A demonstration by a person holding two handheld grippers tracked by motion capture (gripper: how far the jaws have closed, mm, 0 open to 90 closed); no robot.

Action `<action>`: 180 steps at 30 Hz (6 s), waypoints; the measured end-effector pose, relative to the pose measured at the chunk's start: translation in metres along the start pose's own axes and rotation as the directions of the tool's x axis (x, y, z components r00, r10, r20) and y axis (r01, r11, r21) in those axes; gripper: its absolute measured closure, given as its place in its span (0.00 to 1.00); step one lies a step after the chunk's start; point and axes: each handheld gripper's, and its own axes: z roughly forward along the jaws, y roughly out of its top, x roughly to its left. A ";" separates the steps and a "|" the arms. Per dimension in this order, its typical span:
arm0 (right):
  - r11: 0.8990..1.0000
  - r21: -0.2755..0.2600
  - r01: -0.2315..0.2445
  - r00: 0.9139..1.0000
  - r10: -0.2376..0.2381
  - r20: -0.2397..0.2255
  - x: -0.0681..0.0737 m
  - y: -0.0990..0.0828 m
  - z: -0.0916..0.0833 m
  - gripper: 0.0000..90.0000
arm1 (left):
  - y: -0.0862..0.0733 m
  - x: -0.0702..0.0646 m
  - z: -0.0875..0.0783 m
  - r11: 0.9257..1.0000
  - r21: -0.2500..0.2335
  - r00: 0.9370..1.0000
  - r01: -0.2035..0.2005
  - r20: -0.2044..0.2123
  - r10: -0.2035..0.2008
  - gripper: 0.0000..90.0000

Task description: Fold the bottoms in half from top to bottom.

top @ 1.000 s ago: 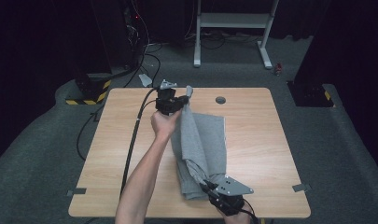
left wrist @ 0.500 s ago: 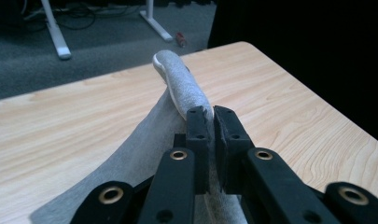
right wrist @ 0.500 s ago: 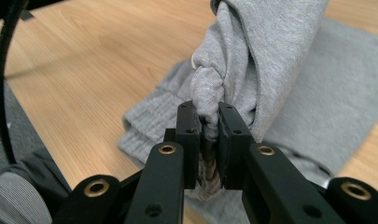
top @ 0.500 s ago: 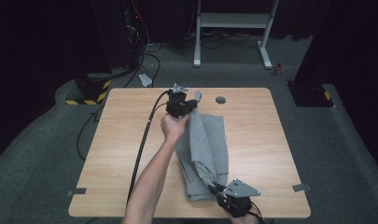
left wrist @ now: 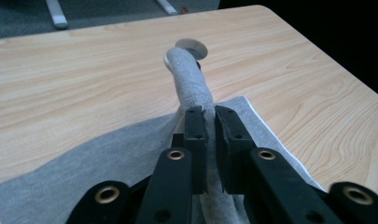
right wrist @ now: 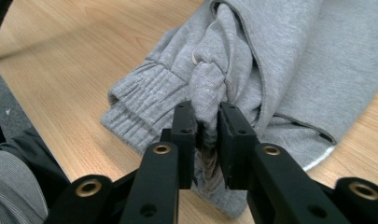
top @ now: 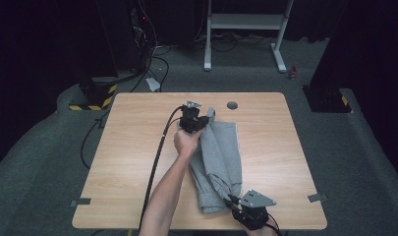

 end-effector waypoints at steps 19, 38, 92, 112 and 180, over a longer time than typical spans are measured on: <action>0.992 -0.128 -0.010 1.000 0.008 -0.015 -0.015 0.012 -0.017 0.66 | -0.046 -0.023 -0.044 0.997 0.033 0.996 -0.073 0.060 0.071 0.48; 0.998 0.061 -0.023 0.998 0.020 0.062 -0.036 -0.007 0.006 0.80 | -0.148 -0.064 -0.110 0.992 0.091 0.987 -0.083 0.147 0.069 0.42; 0.985 0.135 0.109 0.993 -0.113 0.018 -0.002 0.066 0.071 0.85 | -0.164 -0.046 -0.100 0.989 0.090 0.993 -0.119 0.008 0.119 0.41; 0.992 0.118 -0.039 0.994 0.027 0.102 -0.046 0.019 0.026 0.79 | -0.156 -0.045 -0.106 0.991 0.074 0.993 -0.115 0.016 0.114 0.44; 0.984 0.175 0.018 0.986 -0.047 0.159 -0.068 0.042 0.052 0.83 | -0.153 -0.042 -0.091 0.978 0.126 0.986 -0.165 0.000 0.166 0.51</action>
